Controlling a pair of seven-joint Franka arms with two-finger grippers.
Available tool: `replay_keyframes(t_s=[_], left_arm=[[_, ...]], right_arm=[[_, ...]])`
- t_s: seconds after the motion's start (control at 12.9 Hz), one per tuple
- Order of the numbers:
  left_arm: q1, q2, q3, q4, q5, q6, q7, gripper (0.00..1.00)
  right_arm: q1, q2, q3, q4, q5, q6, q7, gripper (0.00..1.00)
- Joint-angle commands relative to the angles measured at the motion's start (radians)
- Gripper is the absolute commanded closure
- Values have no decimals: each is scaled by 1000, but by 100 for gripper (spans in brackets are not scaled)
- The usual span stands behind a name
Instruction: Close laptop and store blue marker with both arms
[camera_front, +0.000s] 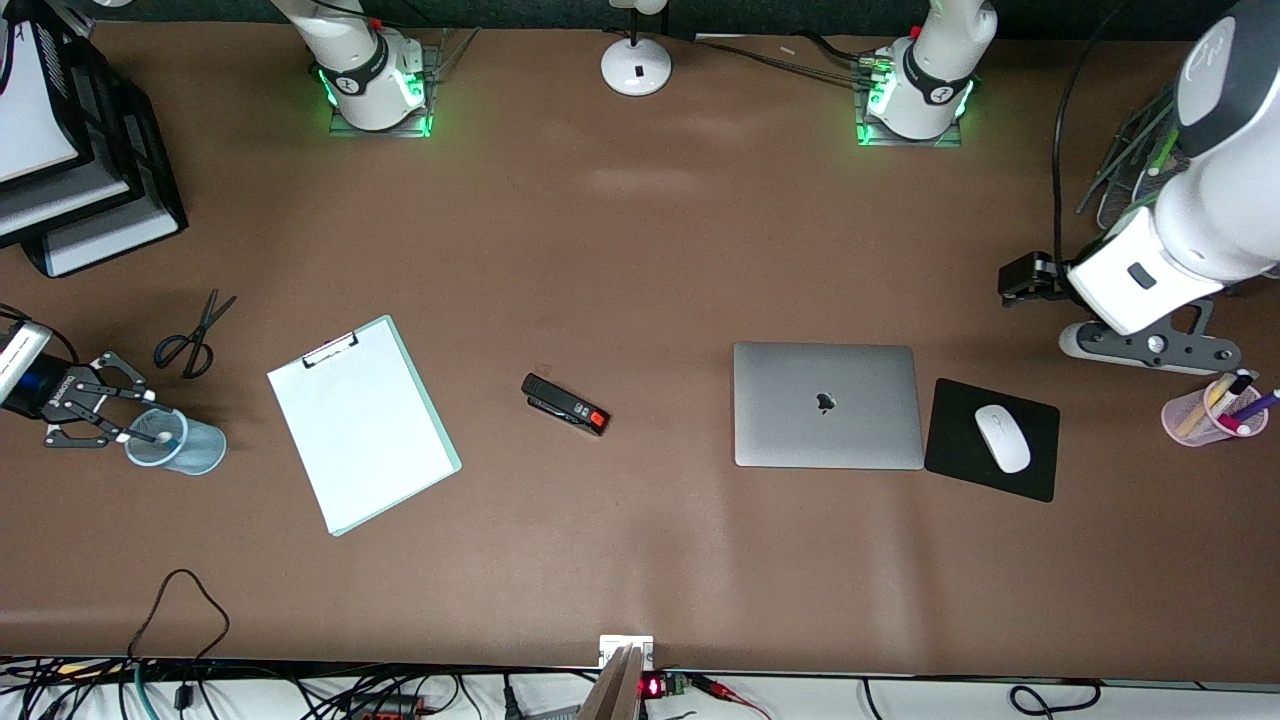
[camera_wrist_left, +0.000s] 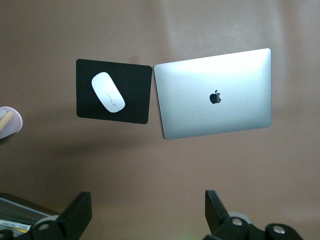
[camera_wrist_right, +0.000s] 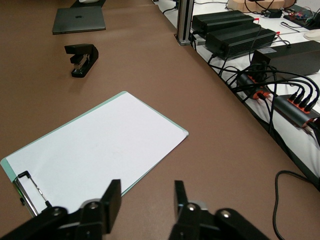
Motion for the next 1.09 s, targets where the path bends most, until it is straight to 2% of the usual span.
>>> replay_keyframes(t_s=[0.0, 0.08, 0.16, 0.31, 0.39, 0.47, 0.54, 0.62, 0.78, 1.01], left_arm=[[-19, -1, 74, 17, -84, -18, 46, 0], [-44, -18, 147, -20, -158, -14, 91, 0], [-117, -52, 260, -55, -183, -13, 144, 0], [-145, -110, 298, -133, -180, -1, 169, 0], [-142, -130, 327, -155, -177, 46, 175, 0], [-141, -183, 356, -216, -177, 73, 180, 0], [-141, -248, 361, -300, -171, 91, 184, 0], [-139, -271, 359, -351, -139, 161, 188, 0], [-119, -254, 355, -342, -99, 197, 232, 0], [-110, -238, 361, -332, -108, 200, 241, 0]], right_arm=[[-1, -6, 6, 15, 0, 2, 109, 0], [9, -17, 6, 15, -30, 11, 170, 0], [32, -37, 7, 15, -61, 30, 254, 0], [80, -87, 6, 15, -150, 66, 439, 0], [107, -121, 6, 15, -217, 77, 566, 0], [132, -150, 7, 15, -289, 85, 676, 0], [162, -179, 7, 14, -357, 87, 797, 0], [184, -208, 7, 14, -421, 85, 919, 0], [238, -262, 7, 6, -535, 68, 1142, 0], [319, -328, 12, 9, -688, -36, 1487, 0]])
